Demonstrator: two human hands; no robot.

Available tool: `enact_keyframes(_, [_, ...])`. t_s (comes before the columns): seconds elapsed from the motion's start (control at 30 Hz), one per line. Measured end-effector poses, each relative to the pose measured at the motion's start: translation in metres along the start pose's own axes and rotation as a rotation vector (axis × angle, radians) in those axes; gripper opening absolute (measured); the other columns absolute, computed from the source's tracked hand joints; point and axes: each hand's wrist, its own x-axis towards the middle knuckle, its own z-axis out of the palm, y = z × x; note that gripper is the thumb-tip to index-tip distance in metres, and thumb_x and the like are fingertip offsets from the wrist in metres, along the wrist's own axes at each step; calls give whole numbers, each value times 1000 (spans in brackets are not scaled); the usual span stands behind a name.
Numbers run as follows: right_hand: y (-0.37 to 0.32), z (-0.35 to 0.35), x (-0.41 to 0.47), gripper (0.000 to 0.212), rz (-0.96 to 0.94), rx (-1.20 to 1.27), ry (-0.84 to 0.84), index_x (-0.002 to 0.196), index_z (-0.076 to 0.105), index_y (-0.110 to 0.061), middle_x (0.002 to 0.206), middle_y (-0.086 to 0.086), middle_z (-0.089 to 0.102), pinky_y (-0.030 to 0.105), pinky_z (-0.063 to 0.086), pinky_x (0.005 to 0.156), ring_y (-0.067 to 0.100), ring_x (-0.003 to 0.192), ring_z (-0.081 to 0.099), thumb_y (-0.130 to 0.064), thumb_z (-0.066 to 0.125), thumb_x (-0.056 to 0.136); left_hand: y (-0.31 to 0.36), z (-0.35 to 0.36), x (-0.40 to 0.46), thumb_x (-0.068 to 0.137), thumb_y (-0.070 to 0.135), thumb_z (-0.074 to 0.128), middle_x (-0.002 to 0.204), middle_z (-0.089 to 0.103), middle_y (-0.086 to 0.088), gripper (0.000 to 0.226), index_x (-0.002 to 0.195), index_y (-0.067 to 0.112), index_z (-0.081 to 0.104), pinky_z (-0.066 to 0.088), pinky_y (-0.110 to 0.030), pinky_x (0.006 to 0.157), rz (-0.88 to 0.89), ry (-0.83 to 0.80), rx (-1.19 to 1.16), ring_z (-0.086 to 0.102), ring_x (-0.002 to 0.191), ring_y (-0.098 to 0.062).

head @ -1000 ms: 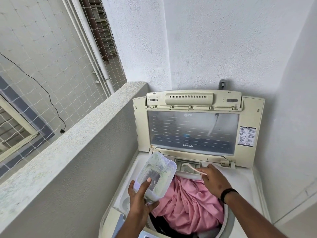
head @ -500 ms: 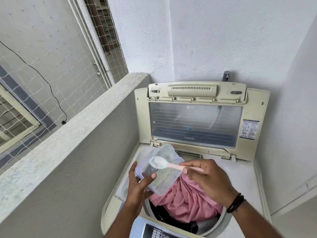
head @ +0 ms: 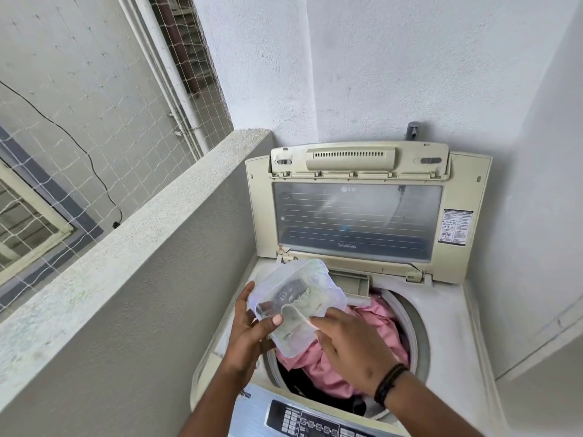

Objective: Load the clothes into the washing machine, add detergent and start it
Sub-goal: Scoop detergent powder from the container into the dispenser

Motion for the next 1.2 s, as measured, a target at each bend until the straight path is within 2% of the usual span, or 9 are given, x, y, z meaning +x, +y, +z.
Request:
enact_keyframes(0.17, [-14,9,5,27,-85,-22,-99,119,61,-19,101,-2,56,41,54,78,20,85,61,-21,41,100,2,0,0,46,42,92,131,60,-11,108,140,48,41,59,-43,72,15,10,9,73,102,-18])
enact_keyframes(0.33, [-12,11,6,28,-67,21,-60,114,65,-15,95,0,61,41,53,76,20,83,60,-20,41,99,1,-3,1,47,46,92,132,59,-12,101,135,53,44,59,-47,76,2,48,21,71,107,-21])
enact_keyframes(0.43, [-18,11,5,27,23,307,-53,110,70,-8,88,2,70,39,53,77,16,79,64,-15,46,98,0,-3,2,44,53,95,137,58,-8,112,141,52,39,60,-49,80,-16,67,48,69,114,-24])
enact_keyframes(0.53, [-14,11,6,27,227,682,-15,113,73,-11,64,-15,68,19,52,59,-1,61,65,-3,53,96,0,-2,1,38,61,95,135,61,-3,122,143,50,36,60,-50,83,-27,94,51,69,113,-23])
enact_keyframes(0.6, [-6,12,7,27,389,911,13,113,73,-7,58,-8,61,14,38,44,0,44,50,2,55,94,-2,-1,2,43,56,95,132,64,-1,117,144,49,35,59,-52,84,-38,116,31,70,111,-25])
enact_keyframes(0.67, [0,11,6,24,482,1057,37,111,72,-5,59,6,56,17,30,39,8,41,38,3,56,95,-4,-1,3,52,49,90,130,66,-1,107,144,48,35,60,-51,81,-50,145,3,70,111,-26])
enact_keyframes(0.9, [18,9,12,19,463,1134,118,112,71,-3,62,12,52,19,29,39,10,42,36,-3,60,96,-8,8,10,60,47,88,134,63,-10,94,141,42,42,54,-65,87,-82,193,-139,63,121,-33])
enact_keyframes(1.1, [31,-15,25,13,413,1188,228,102,74,-4,57,7,54,18,28,38,10,40,37,-5,63,95,-2,19,19,75,41,81,134,51,-10,87,148,40,34,60,-51,76,-93,248,-265,62,113,-29])
enact_keyframes(1.2, [43,-30,33,11,393,1205,293,99,74,-3,58,7,54,18,26,38,11,40,36,-7,65,94,2,19,23,70,47,78,138,49,-11,84,145,40,39,59,-58,81,-108,285,-337,62,114,-32])
